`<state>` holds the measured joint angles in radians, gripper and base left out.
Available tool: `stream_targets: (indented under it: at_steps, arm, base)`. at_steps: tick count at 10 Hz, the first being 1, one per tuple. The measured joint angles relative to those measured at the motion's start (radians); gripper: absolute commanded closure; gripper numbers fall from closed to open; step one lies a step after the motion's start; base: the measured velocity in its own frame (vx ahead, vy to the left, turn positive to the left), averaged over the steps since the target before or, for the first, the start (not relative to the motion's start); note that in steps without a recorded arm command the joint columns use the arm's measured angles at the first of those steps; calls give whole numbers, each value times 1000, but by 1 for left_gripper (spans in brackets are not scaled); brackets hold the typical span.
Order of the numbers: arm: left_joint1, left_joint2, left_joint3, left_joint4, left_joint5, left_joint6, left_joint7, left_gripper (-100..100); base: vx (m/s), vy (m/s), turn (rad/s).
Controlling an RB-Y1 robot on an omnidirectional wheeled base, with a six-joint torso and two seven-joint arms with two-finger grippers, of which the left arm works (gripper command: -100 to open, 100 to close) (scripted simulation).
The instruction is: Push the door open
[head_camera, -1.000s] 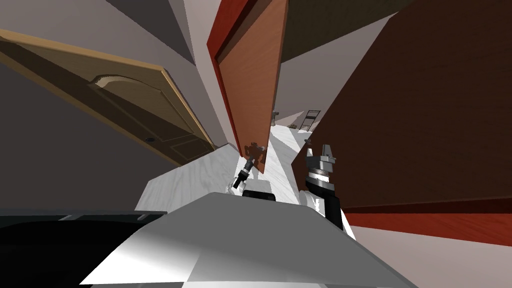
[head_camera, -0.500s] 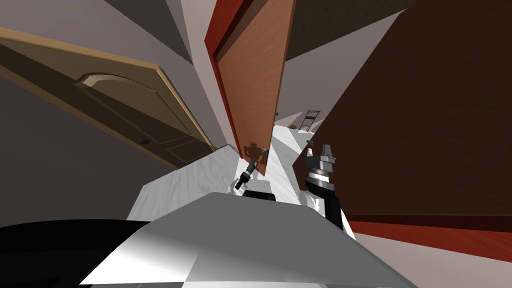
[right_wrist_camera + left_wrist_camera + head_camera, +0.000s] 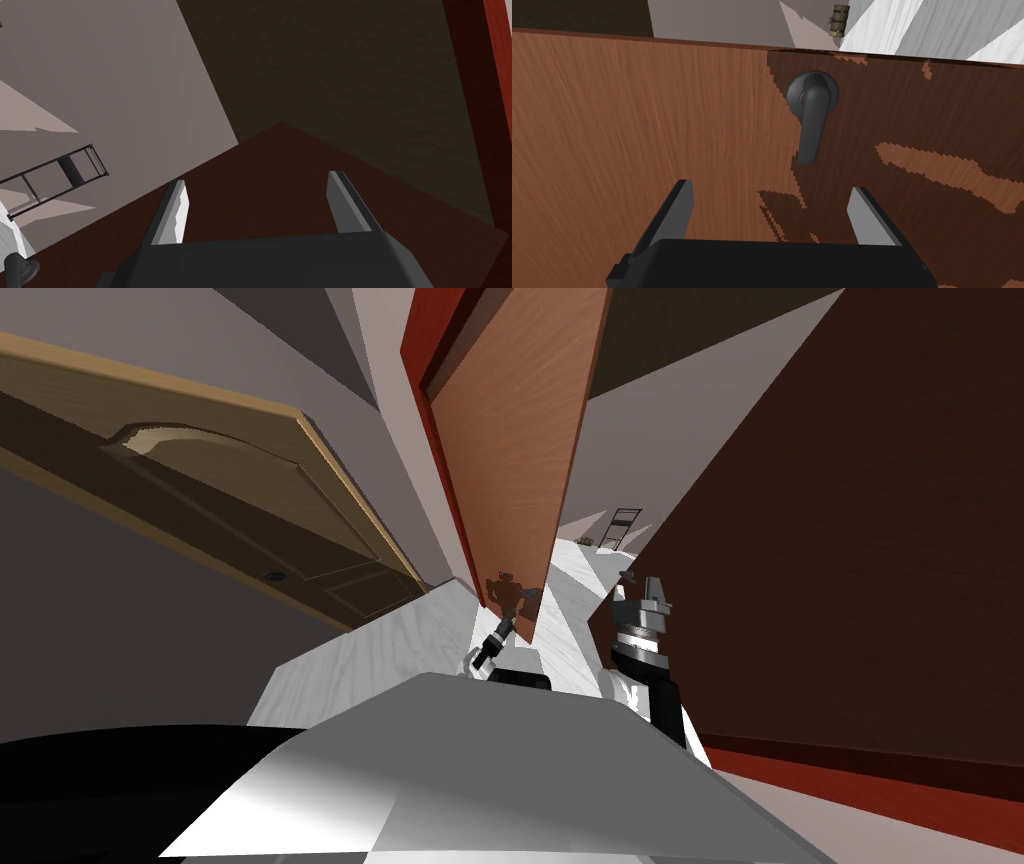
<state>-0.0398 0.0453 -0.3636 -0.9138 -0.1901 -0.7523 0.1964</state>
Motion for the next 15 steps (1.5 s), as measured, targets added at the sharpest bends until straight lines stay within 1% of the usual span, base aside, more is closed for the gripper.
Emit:
stream_targets:
  at_steps: [3,5,8,9,10,11,12,13,14,15]
  arm:
    - [-16,-7,-14,55,-8,-10,3,-100]
    - [-31,-11,-22,84,-13,-8,9,-100]
    - [-48,-21,-31,142,-19,-25,8,-100]
    - [-58,-24,-34,167,-21,-31,10,-100]
    - [-61,-28,-40,178,-25,-30,12,-100]
    - [-61,-29,-40,179,-25,-29,12,-100]
    - [-72,-24,-35,202,-22,-38,8,-100]
    - [-68,-18,-34,198,-22,-38,5,-100]
    - [-61,-10,-35,184,-22,-32,6,-100]
    - [-63,-8,-32,189,-21,-33,4,-100]
  base:
    - [80,53,-18]
    - [85,53,-13]
    - [94,45,-17]
    - [133,50,-17]
    - [59,24,-5]
    - [117,-41,-32]
    - [159,-81,-27]
    - [129,-99,-26]
    - [137,-105,-30]
    - [165,-118,-19]
